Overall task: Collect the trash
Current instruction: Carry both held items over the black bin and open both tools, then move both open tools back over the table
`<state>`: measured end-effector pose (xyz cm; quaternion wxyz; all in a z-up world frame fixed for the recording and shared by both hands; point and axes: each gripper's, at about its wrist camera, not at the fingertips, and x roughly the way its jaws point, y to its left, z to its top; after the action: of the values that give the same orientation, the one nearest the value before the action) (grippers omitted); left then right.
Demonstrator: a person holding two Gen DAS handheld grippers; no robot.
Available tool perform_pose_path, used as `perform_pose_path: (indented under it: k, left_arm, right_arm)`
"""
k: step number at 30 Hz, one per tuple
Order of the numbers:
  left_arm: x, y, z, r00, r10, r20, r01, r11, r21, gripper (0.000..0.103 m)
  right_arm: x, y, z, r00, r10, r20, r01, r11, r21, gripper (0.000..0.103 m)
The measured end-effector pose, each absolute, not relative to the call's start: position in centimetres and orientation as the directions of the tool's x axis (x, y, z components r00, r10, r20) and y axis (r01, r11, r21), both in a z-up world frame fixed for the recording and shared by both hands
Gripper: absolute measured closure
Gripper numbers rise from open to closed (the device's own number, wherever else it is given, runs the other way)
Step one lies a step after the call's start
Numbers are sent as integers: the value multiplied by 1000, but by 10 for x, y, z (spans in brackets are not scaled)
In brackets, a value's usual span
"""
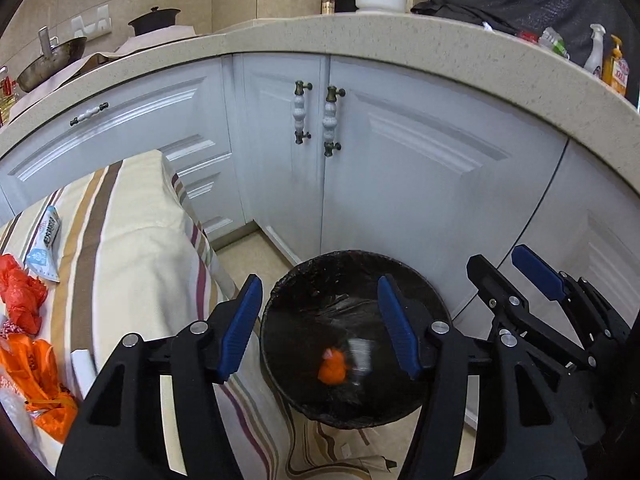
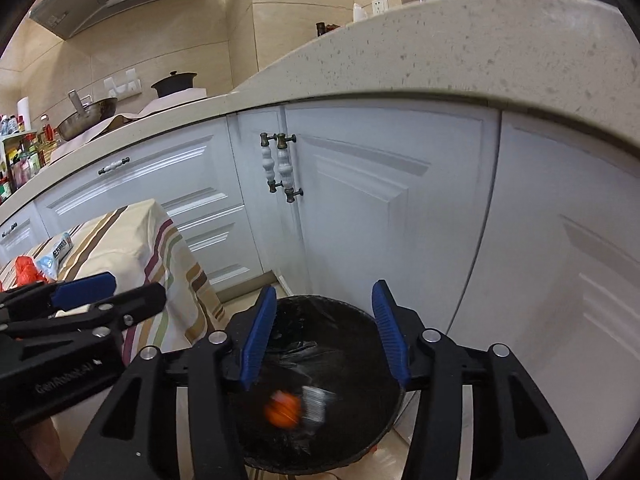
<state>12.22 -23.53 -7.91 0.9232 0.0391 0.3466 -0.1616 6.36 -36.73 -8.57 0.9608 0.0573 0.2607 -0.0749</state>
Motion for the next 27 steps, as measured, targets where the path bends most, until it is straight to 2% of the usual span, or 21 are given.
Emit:
perform_pose_path:
  k: [7, 13, 23, 25, 27]
  left_arm:
    - [103, -198, -55, 734, -278, -620, 304, 950, -67, 44]
    - [76, -138, -38, 769, -228, -597, 241, 969, -60, 44]
    - [28, -21, -28, 804, -58, -592, 39, 998, -46, 42]
    - [19, -1, -28, 806, -23, -591, -4, 999, -44, 36]
    - [11, 15, -30, 807, 6, -591, -37, 999, -40, 36]
  right_arm:
    - [51, -345, -64, 871, -104, -480, 150, 987, 59, 45]
    - [38, -301, -46, 889, -24, -457, 60, 996, 64, 43]
    - [24, -205, -40, 872, 175, -457, -161, 984, 69, 42]
    - [22, -189, -43, 860, 208, -466, -200, 977, 68, 42]
    - [21, -172, -46, 845, 240, -478, -240, 969, 62, 42]
